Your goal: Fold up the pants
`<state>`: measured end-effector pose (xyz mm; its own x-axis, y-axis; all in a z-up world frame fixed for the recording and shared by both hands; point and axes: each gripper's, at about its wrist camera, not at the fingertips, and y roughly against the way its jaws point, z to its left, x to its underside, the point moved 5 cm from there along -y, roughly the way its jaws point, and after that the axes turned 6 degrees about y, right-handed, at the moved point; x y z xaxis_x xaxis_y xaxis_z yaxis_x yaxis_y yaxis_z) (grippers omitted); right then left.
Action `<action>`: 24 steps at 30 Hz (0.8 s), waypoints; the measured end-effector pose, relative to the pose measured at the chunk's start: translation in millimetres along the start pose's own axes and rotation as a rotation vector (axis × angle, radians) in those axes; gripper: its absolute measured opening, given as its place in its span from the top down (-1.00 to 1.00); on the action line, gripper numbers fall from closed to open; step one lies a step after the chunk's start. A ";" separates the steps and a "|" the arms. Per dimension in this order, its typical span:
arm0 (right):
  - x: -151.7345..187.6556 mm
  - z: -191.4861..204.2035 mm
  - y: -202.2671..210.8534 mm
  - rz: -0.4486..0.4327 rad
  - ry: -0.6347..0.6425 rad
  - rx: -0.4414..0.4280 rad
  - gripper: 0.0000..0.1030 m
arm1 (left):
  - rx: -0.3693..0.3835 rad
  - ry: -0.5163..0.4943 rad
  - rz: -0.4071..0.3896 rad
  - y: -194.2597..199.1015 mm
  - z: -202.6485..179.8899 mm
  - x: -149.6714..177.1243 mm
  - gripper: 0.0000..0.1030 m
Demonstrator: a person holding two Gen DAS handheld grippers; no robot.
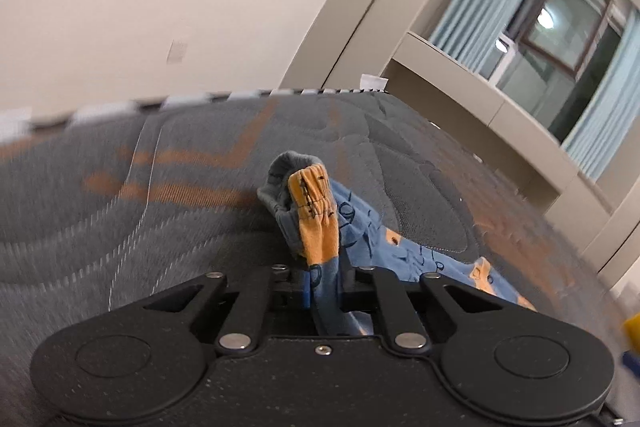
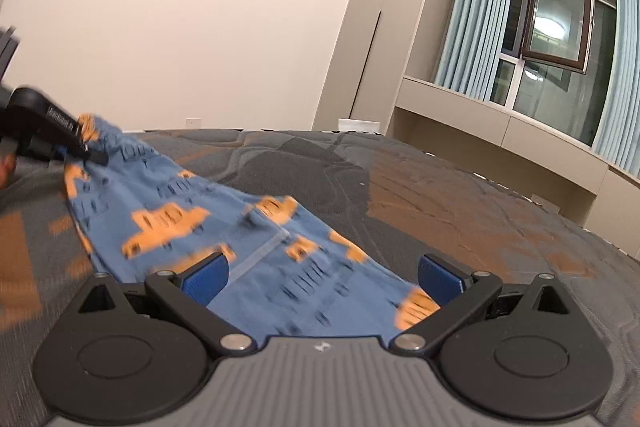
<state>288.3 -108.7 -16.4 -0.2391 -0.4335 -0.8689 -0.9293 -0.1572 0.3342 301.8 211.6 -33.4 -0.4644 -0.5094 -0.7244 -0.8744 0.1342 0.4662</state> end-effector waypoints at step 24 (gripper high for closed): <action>98.5 -192.6 78.1 0.025 -0.602 0.175 -1.00 | 0.259 -0.794 0.013 51.4 -293.4 131.0 0.82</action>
<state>246.4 -334.6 -5.6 -0.3310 0.1490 -0.9318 -0.9414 0.0167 0.3370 237.2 -97.6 44.7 -0.3510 0.2315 -0.9073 -0.8278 0.3763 0.4162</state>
